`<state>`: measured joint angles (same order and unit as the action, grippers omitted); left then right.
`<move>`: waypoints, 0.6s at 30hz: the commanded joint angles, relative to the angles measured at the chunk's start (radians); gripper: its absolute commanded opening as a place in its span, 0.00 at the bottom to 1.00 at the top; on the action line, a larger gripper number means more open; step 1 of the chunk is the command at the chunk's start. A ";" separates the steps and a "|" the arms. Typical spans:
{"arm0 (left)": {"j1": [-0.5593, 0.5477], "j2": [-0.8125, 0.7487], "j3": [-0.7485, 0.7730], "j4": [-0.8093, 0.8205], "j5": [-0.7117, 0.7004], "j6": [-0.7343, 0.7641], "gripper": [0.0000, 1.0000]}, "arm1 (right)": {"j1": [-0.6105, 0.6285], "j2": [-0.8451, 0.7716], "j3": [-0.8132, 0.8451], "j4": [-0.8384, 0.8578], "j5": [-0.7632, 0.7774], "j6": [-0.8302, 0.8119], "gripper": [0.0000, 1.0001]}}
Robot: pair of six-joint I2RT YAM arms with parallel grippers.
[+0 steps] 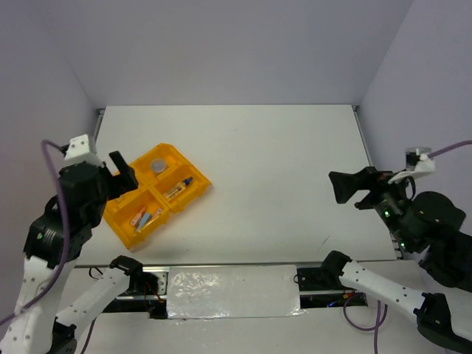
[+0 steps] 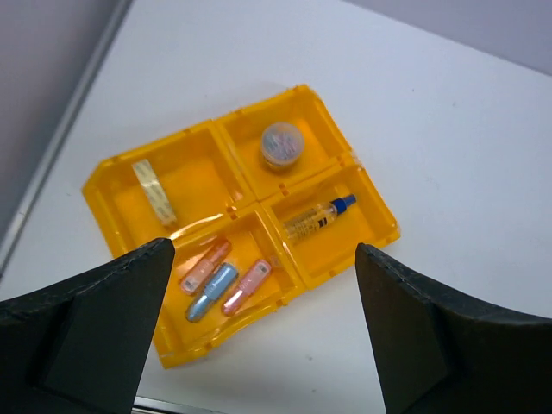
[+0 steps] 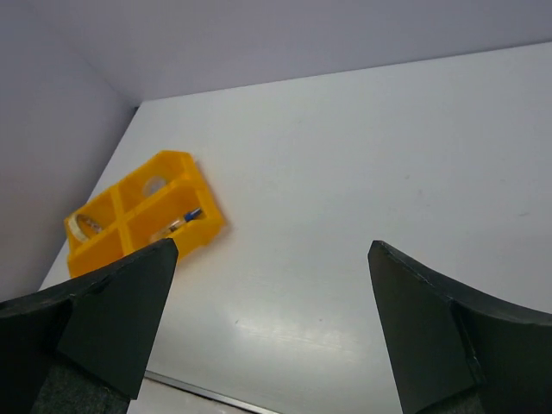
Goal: Sort the stationery into containers
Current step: Reset both arms
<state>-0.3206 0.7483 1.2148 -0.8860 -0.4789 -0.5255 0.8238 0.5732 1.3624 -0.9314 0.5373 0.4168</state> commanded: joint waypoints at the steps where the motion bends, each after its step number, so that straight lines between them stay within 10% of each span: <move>1: -0.002 -0.090 0.063 -0.114 -0.049 0.079 0.99 | 0.001 -0.013 0.081 -0.231 0.121 -0.026 1.00; 18: -0.009 -0.414 0.051 -0.220 -0.033 0.090 0.99 | 0.001 -0.265 0.041 -0.264 0.061 -0.075 1.00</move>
<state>-0.3233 0.3294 1.2633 -1.1137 -0.4957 -0.4461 0.8238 0.3241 1.4254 -1.1999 0.5919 0.3573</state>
